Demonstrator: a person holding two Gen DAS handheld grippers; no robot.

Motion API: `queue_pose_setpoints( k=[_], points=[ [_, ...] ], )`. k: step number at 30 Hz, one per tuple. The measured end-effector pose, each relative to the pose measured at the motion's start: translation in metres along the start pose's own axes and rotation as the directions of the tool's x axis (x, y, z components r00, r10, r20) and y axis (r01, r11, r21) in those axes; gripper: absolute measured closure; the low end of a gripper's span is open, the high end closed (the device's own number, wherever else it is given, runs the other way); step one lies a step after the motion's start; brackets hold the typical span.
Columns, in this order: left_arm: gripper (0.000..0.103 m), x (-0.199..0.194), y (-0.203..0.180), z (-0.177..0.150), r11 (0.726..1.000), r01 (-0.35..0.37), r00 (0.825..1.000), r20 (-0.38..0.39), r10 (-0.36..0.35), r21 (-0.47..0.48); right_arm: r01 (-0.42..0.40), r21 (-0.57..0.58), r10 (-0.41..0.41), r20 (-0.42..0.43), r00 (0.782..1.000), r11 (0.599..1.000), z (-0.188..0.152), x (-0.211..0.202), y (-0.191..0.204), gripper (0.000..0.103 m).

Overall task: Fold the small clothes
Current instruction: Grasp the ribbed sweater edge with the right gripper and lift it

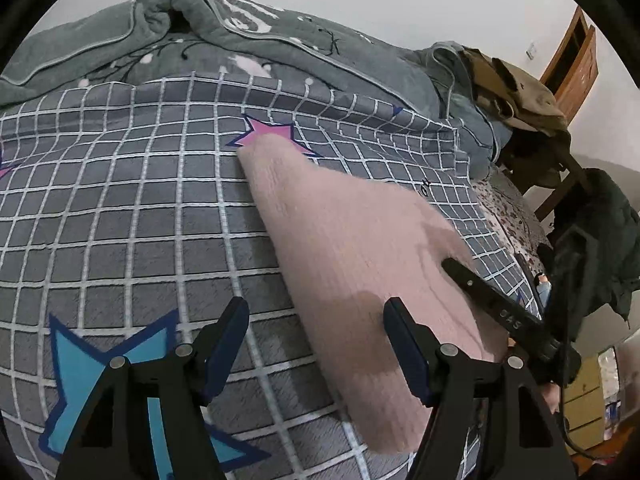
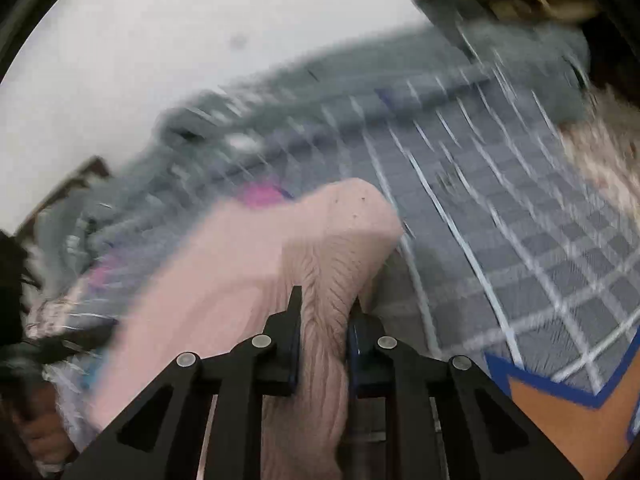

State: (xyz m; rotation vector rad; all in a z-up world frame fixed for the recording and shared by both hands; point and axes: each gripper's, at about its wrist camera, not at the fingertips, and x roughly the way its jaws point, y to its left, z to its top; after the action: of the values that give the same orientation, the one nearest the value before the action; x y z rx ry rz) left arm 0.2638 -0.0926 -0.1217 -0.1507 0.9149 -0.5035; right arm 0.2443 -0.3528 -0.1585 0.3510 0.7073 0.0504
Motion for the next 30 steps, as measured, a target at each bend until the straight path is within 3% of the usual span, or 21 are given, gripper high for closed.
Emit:
queue_pose_setpoints(
  k=[2, 5, 7, 9, 15, 22, 25, 26, 27, 30],
  points=[
    [0.035, 0.007, -0.001, 0.001, 0.999, -0.035, 0.999, -0.019, 0.035, -0.004, 0.027, -0.042, -0.027, -0.005, 1.0, 0.999, 0.006, -0.005, 0.008, 0.078],
    [0.035, 0.01, 0.005, 0.001, 0.999, -0.001, 1.0, -0.027, 0.0, -0.033, 0.05, -0.081, -0.051, -0.013, 0.999, 0.995, 0.008, -0.013, 0.018, 0.071],
    [0.035, 0.013, 0.01, 0.004, 0.998, 0.023, 0.999, -0.034, -0.025, -0.063, 0.019, -0.078, -0.02, -0.011, 1.0, 0.997, 0.007, -0.02, 0.017, 0.068],
    [0.035, 0.021, 0.013, 0.008, 0.994, 0.049, 0.997, -0.053, -0.055, -0.096, -0.001, -0.066, 0.0, -0.017, 1.0, 0.998, 0.007, -0.02, 0.013, 0.059],
    [0.033, 0.044, 0.008, 0.012, 0.99, 0.084, 0.993, -0.076, -0.093, -0.11, -0.05, 0.003, 0.05, -0.096, 0.994, 0.999, 0.004, 0.005, -0.001, 0.046],
    [0.036, 0.062, 0.015, 0.014, 0.978, 0.136, 0.985, -0.087, -0.152, -0.161, -0.089, -0.024, 0.084, -0.156, 0.984, 0.996, 0.006, 0.027, 0.001, 0.041],
    [0.047, 0.062, 0.015, 0.016, 0.976, 0.146, 0.985, -0.072, -0.159, -0.161, -0.12, 0.012, 0.12, -0.169, 0.978, 0.993, 0.009, 0.033, -0.003, 0.041],
    [0.054, 0.06, 0.013, 0.017, 0.978, 0.143, 0.986, -0.06, -0.154, -0.154, -0.136, 0.023, 0.138, -0.167, 0.976, 0.99, 0.01, 0.033, -0.003, 0.047],
    [0.057, 0.056, 0.01, 0.018, 0.981, 0.134, 0.989, -0.042, -0.141, -0.139, -0.186, 0.035, 0.189, -0.164, 0.968, 0.982, 0.01, 0.032, -0.001, 0.062],
    [0.065, 0.046, 0.009, 0.022, 0.985, 0.129, 0.991, -0.01, -0.131, -0.117, -0.157, -0.016, 0.153, -0.128, 0.98, 0.988, 0.013, 0.023, 0.012, 0.068]
  ],
)
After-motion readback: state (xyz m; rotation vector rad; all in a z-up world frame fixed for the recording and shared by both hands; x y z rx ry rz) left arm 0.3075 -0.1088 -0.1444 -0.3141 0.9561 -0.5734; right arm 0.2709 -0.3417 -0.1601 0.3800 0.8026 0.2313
